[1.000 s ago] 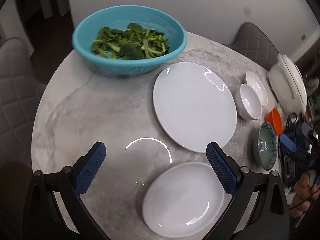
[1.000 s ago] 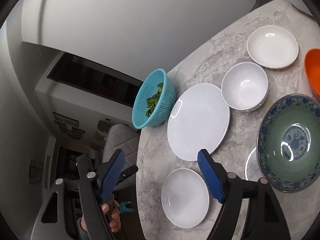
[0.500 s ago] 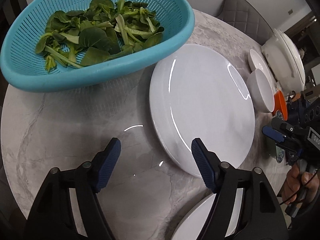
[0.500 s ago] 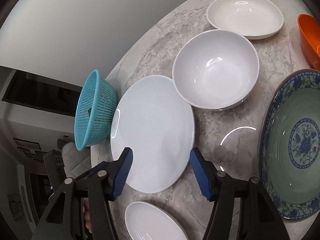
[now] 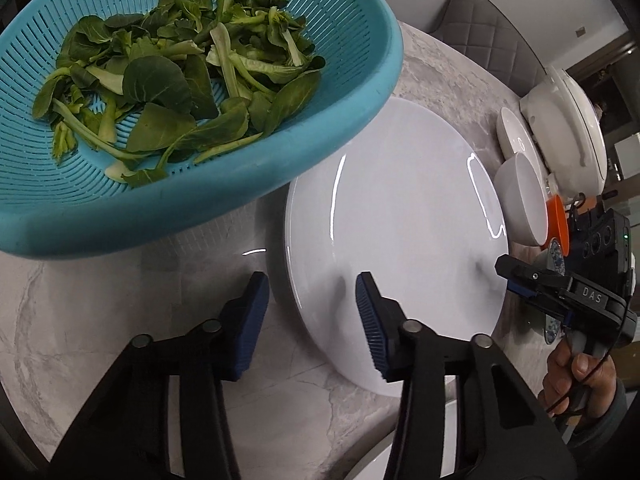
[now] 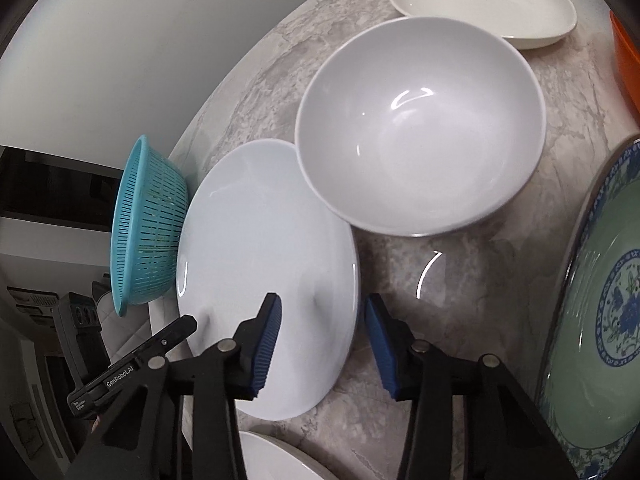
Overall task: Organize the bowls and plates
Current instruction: 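Move both grippers to opposite rims of the large white plate and close them, then lift the large white plate off the table with both grippers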
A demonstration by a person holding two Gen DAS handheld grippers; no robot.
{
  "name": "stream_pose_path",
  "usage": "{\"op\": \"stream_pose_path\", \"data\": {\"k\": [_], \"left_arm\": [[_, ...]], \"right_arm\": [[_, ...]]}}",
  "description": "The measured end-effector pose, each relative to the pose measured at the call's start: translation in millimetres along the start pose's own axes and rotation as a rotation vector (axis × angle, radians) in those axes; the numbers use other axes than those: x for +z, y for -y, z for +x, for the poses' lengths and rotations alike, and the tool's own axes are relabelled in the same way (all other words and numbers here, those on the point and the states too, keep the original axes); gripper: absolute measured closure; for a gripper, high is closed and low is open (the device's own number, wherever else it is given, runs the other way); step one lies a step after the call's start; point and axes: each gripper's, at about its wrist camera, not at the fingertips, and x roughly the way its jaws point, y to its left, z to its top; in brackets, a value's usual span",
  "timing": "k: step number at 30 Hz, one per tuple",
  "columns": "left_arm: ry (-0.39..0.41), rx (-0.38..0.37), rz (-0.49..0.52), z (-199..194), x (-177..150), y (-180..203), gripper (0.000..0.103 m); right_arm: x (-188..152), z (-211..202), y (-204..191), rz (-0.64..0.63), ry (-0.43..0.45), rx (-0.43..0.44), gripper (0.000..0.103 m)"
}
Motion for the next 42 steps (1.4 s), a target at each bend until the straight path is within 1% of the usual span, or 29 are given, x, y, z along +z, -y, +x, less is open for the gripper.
{"op": "stream_pose_path", "data": {"k": [2,10,13,14,15,16,17,19,20,21,22,23,31,32,33,35,38,42], "left_arm": [[0.004,0.0,-0.003,2,3,1,0.067],[0.01,-0.007,-0.03,10,14,3,0.067],[0.015,-0.012,-0.028,14,16,8,0.067],[0.015,-0.01,-0.026,16,16,10,0.068],[0.013,-0.01,-0.023,18,17,11,0.073],[0.013,0.001,-0.017,19,17,12,0.075],[0.014,0.017,-0.011,21,18,14,0.081],[0.015,0.019,-0.018,24,22,16,0.081],[0.016,0.02,-0.021,24,23,15,0.081],[0.016,0.02,-0.023,24,24,14,0.081],[0.016,0.018,-0.025,24,24,13,0.082],[0.014,0.018,-0.023,24,25,13,0.082],[0.012,0.039,-0.003,30,31,29,0.081],[0.015,0.036,-0.005,23,23,17,0.081],[0.018,0.036,-0.007,23,24,19,0.081],[0.024,0.032,-0.005,17,16,11,0.081],[0.042,0.036,0.004,12,13,12,0.082],[0.042,0.037,0.005,9,11,13,0.081]], "right_arm": [[0,1,2,0.006,-0.007,-0.001,0.063],[-1,3,-4,0.002,0.016,-0.019,0.064],[1,2,-2,0.027,0.031,-0.011,0.064],[2,2,-3,0.03,0.038,-0.011,0.064],[3,2,-3,0.031,0.044,-0.013,0.064],[3,1,-2,0.034,0.049,-0.012,0.064],[4,1,-2,0.033,0.052,-0.012,0.064],[5,1,-2,0.028,0.054,-0.02,0.069],[6,2,-2,0.025,0.057,-0.033,0.075],[6,2,-1,0.027,0.057,-0.044,0.078],[7,2,1,0.033,0.055,-0.049,0.084],[7,2,2,0.04,0.052,-0.042,0.086],[7,1,-2,-0.004,0.057,-0.061,0.086],[7,1,-2,-0.006,0.057,-0.062,0.086],[7,1,-2,-0.007,0.059,-0.061,0.086],[6,0,-4,-0.014,0.062,-0.06,0.086],[7,-3,-7,-0.025,0.069,-0.058,0.086],[7,-5,-14,-0.053,0.078,-0.062,0.087]]}}
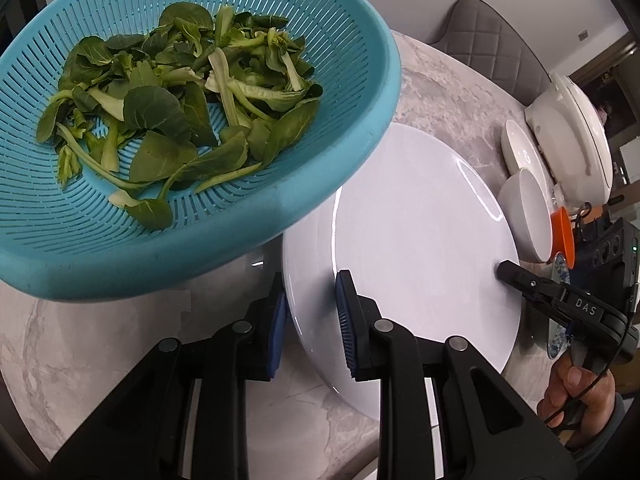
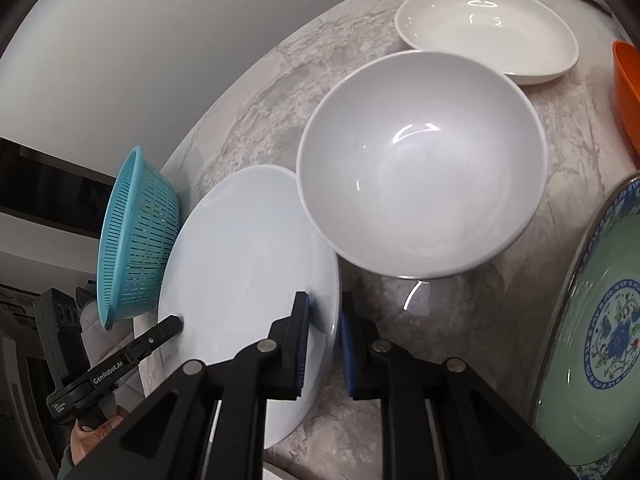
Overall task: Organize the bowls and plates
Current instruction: 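Lift the large white plate off the table with both grippers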
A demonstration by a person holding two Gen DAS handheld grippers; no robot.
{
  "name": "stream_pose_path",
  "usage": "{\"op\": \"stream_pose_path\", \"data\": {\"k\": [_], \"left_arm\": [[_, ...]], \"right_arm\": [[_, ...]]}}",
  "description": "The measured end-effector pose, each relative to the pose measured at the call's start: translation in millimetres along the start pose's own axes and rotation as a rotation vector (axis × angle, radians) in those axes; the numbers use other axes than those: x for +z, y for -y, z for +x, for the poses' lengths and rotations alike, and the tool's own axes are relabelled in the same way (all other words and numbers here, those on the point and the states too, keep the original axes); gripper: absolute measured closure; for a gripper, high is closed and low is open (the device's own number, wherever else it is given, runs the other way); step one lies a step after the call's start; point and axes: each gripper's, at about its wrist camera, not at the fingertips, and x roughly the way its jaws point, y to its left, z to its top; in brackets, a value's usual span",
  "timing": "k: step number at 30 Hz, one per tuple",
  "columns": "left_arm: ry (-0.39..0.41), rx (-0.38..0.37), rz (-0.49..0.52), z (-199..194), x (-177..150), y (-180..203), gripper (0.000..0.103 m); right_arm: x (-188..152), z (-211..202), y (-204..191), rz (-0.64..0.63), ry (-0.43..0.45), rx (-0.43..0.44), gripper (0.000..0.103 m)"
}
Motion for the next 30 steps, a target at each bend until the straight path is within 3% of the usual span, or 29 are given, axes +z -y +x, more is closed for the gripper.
{"op": "stream_pose_path", "data": {"k": [16,21,30], "left_arm": [[-0.023,0.003,-0.016,5,-9,-16,0.081],[-0.031,0.012,-0.02,5,-5,-22,0.073],[-0.035,0.031,0.04,4,-3,-12,0.079]], "right_arm": [[-5,9,1,-0.006,-0.024,-0.031,0.084],[0,4,3,0.005,-0.004,-0.035,0.083],[6,14,5,0.011,-0.028,-0.011,0.085]]}}
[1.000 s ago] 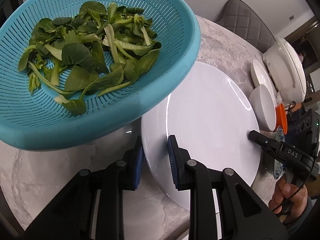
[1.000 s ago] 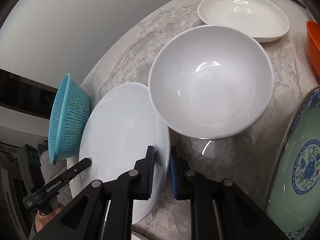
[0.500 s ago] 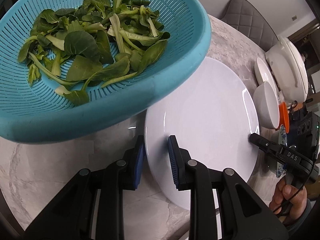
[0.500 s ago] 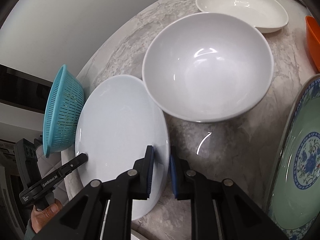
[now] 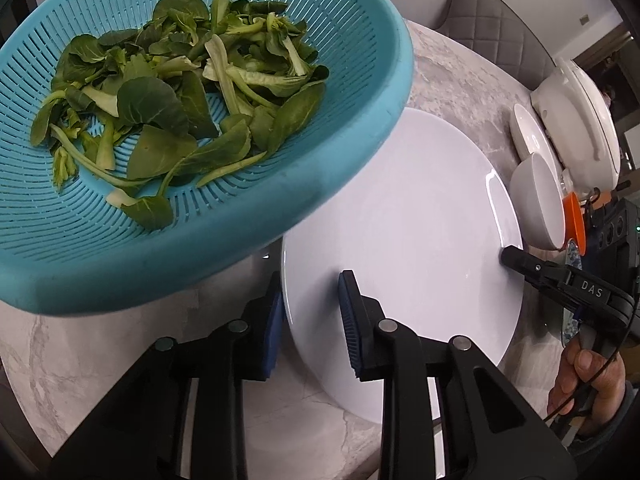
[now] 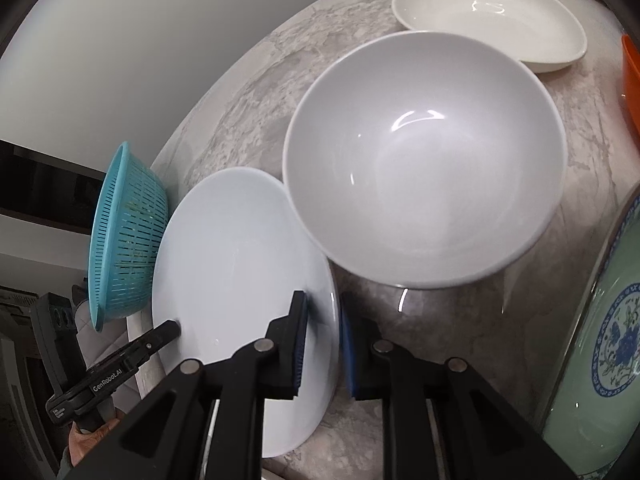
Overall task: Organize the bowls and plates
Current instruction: 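Lift the large white plate off the table with both grippers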
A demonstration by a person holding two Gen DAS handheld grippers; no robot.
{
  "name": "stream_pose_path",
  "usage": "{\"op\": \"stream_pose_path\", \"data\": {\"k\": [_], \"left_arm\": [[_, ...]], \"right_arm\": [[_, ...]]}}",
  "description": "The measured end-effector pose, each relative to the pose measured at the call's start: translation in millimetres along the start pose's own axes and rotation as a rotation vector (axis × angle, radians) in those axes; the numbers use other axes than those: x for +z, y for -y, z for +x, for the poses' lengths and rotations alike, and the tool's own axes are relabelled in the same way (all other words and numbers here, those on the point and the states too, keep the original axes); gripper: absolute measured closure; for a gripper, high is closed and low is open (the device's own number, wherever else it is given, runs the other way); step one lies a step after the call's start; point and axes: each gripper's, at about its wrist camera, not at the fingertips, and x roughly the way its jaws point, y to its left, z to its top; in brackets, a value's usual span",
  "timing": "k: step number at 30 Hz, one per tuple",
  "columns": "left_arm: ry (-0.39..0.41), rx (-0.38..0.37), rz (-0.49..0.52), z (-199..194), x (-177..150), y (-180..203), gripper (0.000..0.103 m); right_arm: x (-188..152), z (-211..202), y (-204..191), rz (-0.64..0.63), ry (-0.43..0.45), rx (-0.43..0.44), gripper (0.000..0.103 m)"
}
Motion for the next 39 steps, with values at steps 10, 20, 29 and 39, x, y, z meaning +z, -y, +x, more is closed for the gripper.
{"op": "stream_pose_path", "data": {"k": [10,20,29,39], "left_arm": [[0.034,0.015,0.036,-8,-2,5,0.079],[0.015,-0.011,-0.02,-1,-8,-4,0.079],[-0.005,0.005,-0.032,-4,-6,-8,0.075],[0.008,0.048,0.073,-10,-7,9,0.078]], "right_arm": [[-1,-4,-5,-0.046,0.022,-0.01,0.085],[-1,0,-6,-0.065,-0.012,-0.032,0.084],[2,-3,0,0.015,-0.014,-0.009,0.07],[0,0,-1,-0.019,-0.009,-0.002,0.085]]}}
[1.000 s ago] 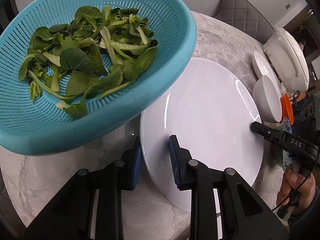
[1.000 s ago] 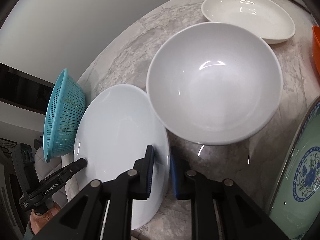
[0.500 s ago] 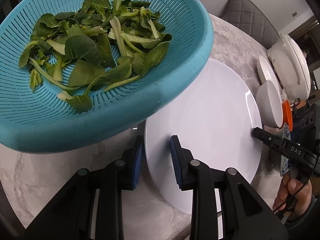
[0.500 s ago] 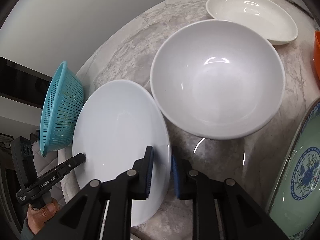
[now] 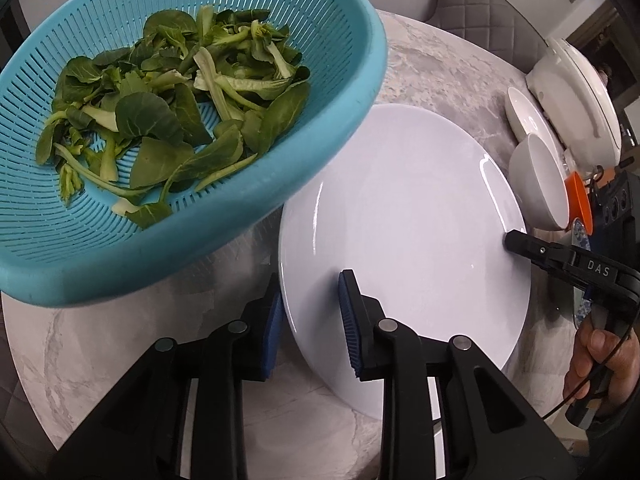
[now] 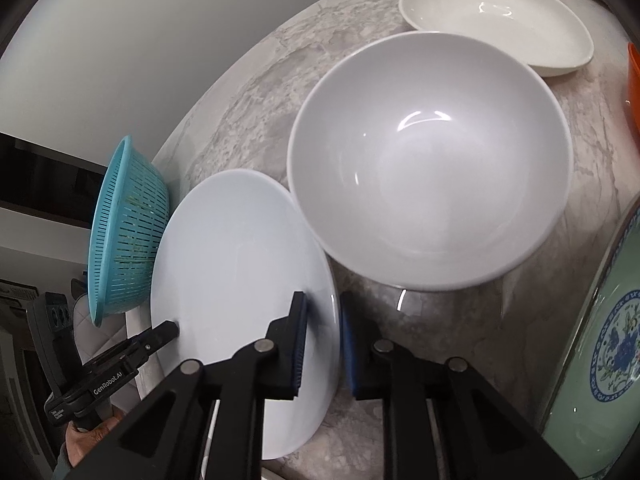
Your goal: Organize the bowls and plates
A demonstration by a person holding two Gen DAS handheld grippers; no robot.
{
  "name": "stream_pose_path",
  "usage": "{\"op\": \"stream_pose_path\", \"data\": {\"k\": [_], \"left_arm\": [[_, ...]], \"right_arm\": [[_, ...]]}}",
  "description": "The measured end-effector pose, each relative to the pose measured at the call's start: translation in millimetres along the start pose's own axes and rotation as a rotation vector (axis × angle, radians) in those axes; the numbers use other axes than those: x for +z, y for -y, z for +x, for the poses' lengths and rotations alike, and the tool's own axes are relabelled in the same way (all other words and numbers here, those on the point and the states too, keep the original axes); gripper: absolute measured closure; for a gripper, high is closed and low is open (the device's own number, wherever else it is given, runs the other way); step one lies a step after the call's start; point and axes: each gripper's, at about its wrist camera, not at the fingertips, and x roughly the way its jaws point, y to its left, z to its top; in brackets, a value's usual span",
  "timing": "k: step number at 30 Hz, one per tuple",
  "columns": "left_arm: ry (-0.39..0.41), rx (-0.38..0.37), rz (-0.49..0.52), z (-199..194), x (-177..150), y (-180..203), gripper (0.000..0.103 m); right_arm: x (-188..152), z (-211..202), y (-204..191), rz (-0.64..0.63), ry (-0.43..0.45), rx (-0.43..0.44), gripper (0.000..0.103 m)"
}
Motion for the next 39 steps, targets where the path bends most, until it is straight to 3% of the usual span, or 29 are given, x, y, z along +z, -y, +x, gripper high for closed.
{"op": "stream_pose_path", "data": {"k": [15,24,31,39], "left_arm": [[0.057,0.0,-0.008,-18,-12,1,0.079],[0.119,0.002,-0.018,-65,-33,13,0.079],[0.191,-0.007,-0.032,-124,-81,54,0.079],[0.219,0.009,-0.13,-148,-181,138,0.079]], "right_arm": [[-8,-12,-10,-0.089,0.039,-0.035,0.085],[-18,-39,-23,-0.135,0.072,-0.014,0.085],[-44,-99,-29,-0.231,0.096,0.024,0.086],[-89,-164,10,-0.325,0.055,0.066,0.086]]}}
